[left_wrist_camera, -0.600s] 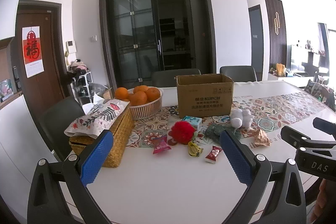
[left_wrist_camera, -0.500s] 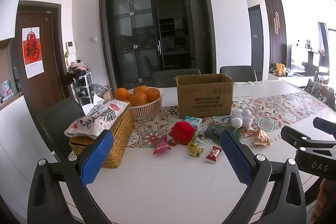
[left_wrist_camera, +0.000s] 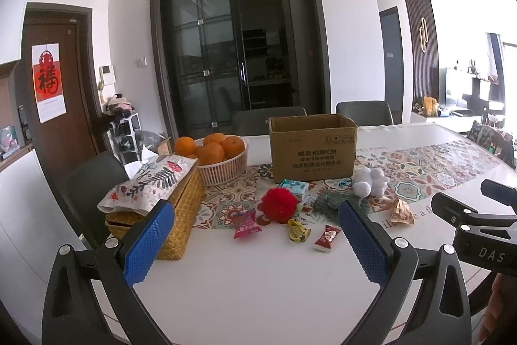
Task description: Organize soft objects
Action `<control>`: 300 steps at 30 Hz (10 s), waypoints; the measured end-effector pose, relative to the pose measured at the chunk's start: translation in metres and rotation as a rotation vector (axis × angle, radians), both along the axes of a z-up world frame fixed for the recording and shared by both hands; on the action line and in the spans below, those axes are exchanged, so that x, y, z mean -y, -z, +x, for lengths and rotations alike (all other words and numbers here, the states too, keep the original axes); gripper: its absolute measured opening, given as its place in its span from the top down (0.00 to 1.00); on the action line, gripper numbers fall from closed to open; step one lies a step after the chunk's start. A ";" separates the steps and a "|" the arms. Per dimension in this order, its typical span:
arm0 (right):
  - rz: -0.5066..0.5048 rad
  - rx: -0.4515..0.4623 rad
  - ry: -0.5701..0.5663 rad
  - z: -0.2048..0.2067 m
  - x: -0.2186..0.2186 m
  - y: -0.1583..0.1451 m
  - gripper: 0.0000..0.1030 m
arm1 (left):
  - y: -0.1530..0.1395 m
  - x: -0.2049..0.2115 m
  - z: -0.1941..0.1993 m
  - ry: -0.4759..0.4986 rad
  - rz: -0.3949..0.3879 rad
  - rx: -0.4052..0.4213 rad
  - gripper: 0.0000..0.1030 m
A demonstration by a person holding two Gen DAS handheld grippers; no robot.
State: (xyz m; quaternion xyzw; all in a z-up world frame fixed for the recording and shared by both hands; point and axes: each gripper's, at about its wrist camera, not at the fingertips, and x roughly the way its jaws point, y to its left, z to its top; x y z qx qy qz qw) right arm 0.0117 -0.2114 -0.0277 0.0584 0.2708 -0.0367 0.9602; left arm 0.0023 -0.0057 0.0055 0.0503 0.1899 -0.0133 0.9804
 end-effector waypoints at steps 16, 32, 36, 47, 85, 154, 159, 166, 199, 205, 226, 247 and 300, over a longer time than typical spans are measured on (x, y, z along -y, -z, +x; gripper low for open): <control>0.000 0.000 0.003 0.001 0.000 0.001 0.00 | -0.001 0.003 0.000 0.004 0.002 -0.002 0.00; 0.001 0.000 0.002 0.001 0.001 0.002 0.00 | -0.002 0.005 -0.001 0.005 0.002 -0.002 0.00; 0.000 -0.002 0.000 0.002 0.001 0.002 0.00 | -0.001 0.004 -0.001 0.006 0.002 -0.003 0.00; 0.006 -0.008 0.003 0.004 0.003 0.005 0.00 | 0.005 0.013 0.003 0.029 0.004 -0.028 0.00; 0.090 -0.216 0.142 0.133 0.087 0.107 0.01 | 0.130 0.108 0.164 0.297 0.087 -0.452 0.33; 0.114 -0.164 0.010 0.150 0.044 0.074 0.47 | 0.088 0.062 0.173 0.280 -0.047 -0.383 0.78; 0.102 -0.117 -0.035 0.153 0.029 0.058 0.46 | 0.074 0.051 0.176 0.274 -0.070 -0.358 0.78; 0.101 -0.066 -0.086 0.161 0.013 0.038 0.46 | 0.058 0.041 0.186 0.287 -0.089 -0.334 0.78; 0.093 0.027 -0.150 0.275 0.012 -0.053 0.46 | -0.022 0.047 0.298 0.284 -0.016 -0.129 0.78; 0.067 0.010 -0.157 0.301 0.016 -0.061 0.46 | -0.024 0.054 0.325 0.296 0.000 -0.155 0.78; 0.052 -0.216 -0.244 0.419 0.024 -0.046 0.46 | -0.004 0.070 0.434 0.309 0.032 -0.362 0.78; 0.183 -0.428 -0.256 0.476 0.035 0.022 0.27 | 0.032 0.086 0.477 0.329 0.047 -0.506 0.42; -0.153 -0.575 -0.378 0.340 -0.024 0.020 0.24 | 0.038 0.033 0.335 0.231 0.218 -0.645 0.29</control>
